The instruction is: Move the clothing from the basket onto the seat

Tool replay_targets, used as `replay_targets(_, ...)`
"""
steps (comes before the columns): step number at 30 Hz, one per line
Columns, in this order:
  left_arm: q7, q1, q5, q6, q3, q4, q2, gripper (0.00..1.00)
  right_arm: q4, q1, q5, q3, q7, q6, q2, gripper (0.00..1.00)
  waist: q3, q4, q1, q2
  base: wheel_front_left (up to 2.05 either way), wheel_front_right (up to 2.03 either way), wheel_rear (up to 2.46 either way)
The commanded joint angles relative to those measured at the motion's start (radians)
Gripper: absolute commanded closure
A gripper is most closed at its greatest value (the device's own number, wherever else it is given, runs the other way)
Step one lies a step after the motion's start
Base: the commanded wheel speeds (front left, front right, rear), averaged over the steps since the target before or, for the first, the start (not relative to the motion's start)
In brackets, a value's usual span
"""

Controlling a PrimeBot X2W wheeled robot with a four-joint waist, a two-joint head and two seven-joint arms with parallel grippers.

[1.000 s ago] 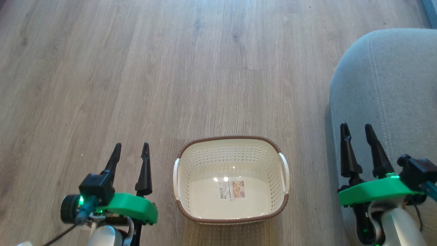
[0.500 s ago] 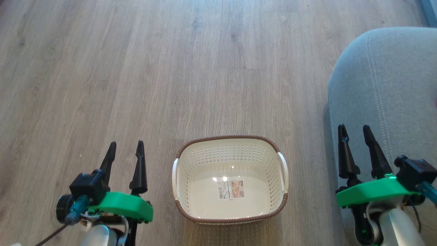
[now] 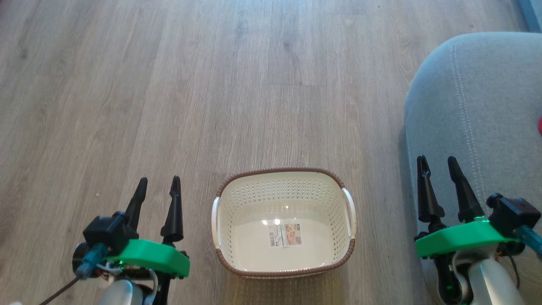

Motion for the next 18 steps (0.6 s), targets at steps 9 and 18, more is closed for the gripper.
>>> replay_targets(9, -0.005, -0.017, -0.030, -0.018, 0.042, -0.022, 0.000, 0.00, -0.021, -0.034, 0.005, 0.018, -0.005, 0.000, 0.003, 0.00, -0.004, -0.006, 0.0001, 0.0000, 0.00, 0.00, 0.00)
replay_targets(18, 0.005, 0.013, -0.064, -0.023, -0.003, 0.069, 0.000, 1.00, 0.068, 0.020, 0.023, 0.004, 0.006, 0.000, 0.001, 1.00, -0.004, -0.009, 0.0001, 0.0000, 0.00, 0.00, 0.00)
